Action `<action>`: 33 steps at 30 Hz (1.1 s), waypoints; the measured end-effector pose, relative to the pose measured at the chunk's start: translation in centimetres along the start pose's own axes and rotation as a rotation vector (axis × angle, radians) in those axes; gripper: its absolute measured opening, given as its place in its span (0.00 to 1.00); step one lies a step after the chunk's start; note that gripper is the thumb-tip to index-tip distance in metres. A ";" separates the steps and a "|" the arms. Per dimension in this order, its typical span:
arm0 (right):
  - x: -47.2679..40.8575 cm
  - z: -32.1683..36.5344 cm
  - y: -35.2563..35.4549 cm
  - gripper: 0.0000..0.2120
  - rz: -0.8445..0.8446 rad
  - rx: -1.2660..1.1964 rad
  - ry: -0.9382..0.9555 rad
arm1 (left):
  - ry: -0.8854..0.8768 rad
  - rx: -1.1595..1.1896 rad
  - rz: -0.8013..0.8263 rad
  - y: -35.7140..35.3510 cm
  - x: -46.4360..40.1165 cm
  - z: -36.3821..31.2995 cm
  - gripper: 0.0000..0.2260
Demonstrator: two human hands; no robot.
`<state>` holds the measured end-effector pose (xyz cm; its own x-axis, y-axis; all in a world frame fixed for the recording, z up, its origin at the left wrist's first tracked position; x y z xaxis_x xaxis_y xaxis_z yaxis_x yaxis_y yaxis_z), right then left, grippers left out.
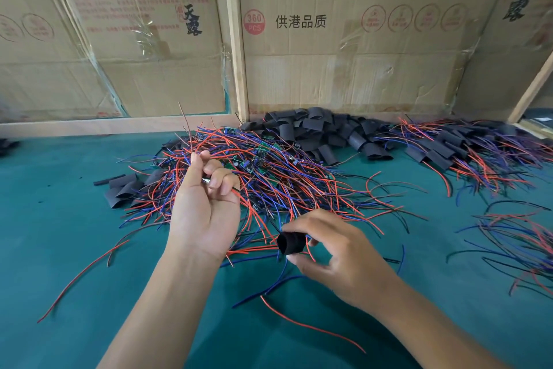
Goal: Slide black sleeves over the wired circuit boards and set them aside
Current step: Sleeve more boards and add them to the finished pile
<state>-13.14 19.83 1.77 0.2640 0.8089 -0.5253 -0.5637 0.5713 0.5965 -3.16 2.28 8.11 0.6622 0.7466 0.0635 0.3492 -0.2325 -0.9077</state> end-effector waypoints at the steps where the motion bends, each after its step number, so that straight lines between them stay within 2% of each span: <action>1: 0.0 0.1 0.0 0.13 -0.001 0.009 0.004 | 0.000 0.005 -0.004 0.0 0.0 0.0 0.10; 6: 0.0 0.3 -0.2 0.13 0.005 0.048 0.019 | -0.009 0.020 -0.011 0.2 -0.1 0.1 0.10; 12: 0.1 0.4 -0.5 0.14 -0.035 -0.028 -0.013 | -0.012 0.004 -0.002 0.1 -0.1 0.3 0.11; 17: 0.0 0.3 -0.5 0.13 -0.120 -0.085 -0.069 | -0.013 -0.105 0.081 -0.1 0.8 1.2 0.11; 26: -0.7 -0.8 2.8 0.12 -0.389 -0.008 -0.110 | -0.005 -0.642 0.297 -0.1 2.8 5.3 0.12; 29: -0.7 -0.9 3.5 0.13 -0.389 0.047 -0.068 | -0.134 -0.918 0.359 0.5 2.9 6.1 0.08; 33: -0.5 -1.0 3.6 0.14 -0.302 0.123 0.003 | -0.300 -1.249 0.428 1.3 2.4 6.0 0.04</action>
<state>-16.08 21.29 3.59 0.4026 0.5996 -0.6916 -0.3617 0.7983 0.4816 -5.11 7.53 4.61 0.7569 0.5423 -0.3646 0.6240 -0.7655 0.1568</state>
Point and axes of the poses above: each hand's wrist, its own x-axis away from the middle knuckle, its own y-axis out of the back of the hand, z = x × y, the point moved 1 cm from there along -x, towards the middle knuckle, and after that the axes turned 5 degrees about -x, right-handed, at the moved point
